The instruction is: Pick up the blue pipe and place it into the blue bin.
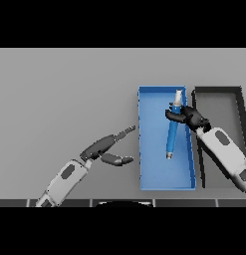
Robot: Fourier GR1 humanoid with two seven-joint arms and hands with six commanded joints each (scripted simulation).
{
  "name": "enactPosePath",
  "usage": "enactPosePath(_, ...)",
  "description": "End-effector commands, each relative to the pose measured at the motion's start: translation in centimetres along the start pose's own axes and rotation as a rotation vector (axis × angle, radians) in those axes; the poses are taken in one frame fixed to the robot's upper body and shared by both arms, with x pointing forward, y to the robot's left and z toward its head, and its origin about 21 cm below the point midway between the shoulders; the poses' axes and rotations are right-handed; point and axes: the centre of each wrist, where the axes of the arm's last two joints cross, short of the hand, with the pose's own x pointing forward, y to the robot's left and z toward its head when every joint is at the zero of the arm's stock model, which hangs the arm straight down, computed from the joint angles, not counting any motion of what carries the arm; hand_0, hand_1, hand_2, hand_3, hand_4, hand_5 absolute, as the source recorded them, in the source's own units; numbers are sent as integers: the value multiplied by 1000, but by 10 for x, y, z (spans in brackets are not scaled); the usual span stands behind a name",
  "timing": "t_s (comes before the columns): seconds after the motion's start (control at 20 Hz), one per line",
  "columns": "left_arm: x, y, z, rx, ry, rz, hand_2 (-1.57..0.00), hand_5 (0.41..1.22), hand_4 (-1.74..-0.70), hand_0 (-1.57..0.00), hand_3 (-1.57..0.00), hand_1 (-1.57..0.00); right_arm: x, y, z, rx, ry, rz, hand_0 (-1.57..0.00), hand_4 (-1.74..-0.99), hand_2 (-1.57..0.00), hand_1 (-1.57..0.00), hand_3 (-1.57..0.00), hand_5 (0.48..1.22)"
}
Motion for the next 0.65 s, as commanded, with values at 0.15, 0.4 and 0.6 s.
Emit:
enactPosePath(0.15,3,-1,0,-5,1,0,1,471,-829,1,1,1,0,1,-2,-16,9,-4,-63,-1188,-46,-48,-27,818)
enactPosePath(0.4,2,1,-2,-2,7,-9,1,471,-826,1,1,1,-3,4,-1,-22,-6,8,-20,-1186,-14,-15,-8,774)
enactPosePath(0.6,9,0,-5,3,-10,-17,1,474,-826,1,1,1,-2,4,-2,-16,-2,23,-20,-1186,-14,-15,-8,769)
